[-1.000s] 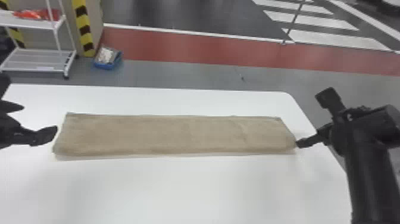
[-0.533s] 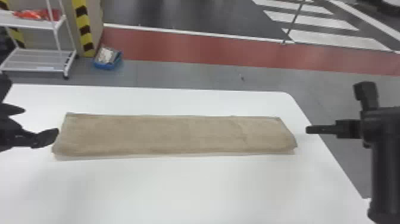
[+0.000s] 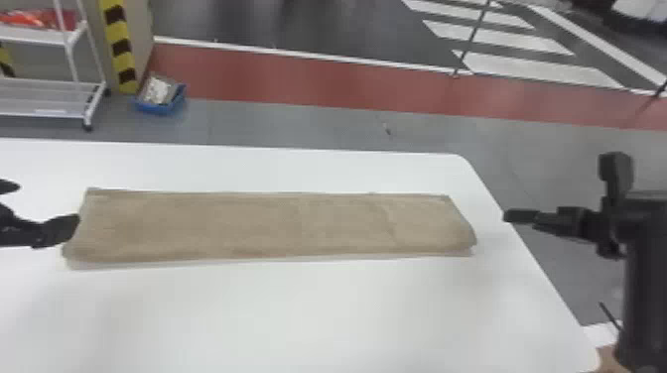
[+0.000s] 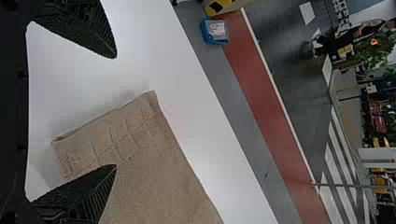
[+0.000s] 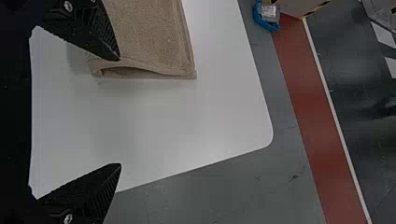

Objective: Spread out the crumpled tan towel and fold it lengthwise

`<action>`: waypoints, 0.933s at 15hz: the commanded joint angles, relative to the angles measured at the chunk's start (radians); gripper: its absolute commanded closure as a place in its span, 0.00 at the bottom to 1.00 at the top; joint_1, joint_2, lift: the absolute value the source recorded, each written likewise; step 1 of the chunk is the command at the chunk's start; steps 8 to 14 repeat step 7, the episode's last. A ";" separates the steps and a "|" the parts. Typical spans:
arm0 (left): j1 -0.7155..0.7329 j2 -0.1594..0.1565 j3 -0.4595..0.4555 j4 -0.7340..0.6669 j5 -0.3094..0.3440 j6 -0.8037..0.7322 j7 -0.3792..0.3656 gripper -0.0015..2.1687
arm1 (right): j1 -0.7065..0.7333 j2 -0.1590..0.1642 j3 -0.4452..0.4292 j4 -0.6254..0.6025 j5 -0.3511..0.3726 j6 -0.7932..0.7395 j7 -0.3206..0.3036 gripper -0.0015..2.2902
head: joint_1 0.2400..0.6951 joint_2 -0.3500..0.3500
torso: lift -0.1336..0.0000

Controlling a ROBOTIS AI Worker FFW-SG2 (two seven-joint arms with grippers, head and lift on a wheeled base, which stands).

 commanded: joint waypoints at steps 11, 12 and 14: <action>0.012 -0.001 0.005 -0.007 0.010 0.040 -0.014 0.06 | 0.020 0.001 -0.021 -0.001 -0.014 0.012 -0.016 0.03 | 1.00 0.10 | 0.07; 0.012 -0.001 0.005 -0.007 0.010 0.040 -0.014 0.06 | 0.020 0.001 -0.021 -0.001 -0.014 0.012 -0.016 0.03 | 1.00 0.10 | 0.07; 0.012 -0.001 0.005 -0.007 0.010 0.040 -0.014 0.06 | 0.020 0.001 -0.021 -0.001 -0.014 0.012 -0.016 0.03 | 1.00 0.10 | 0.07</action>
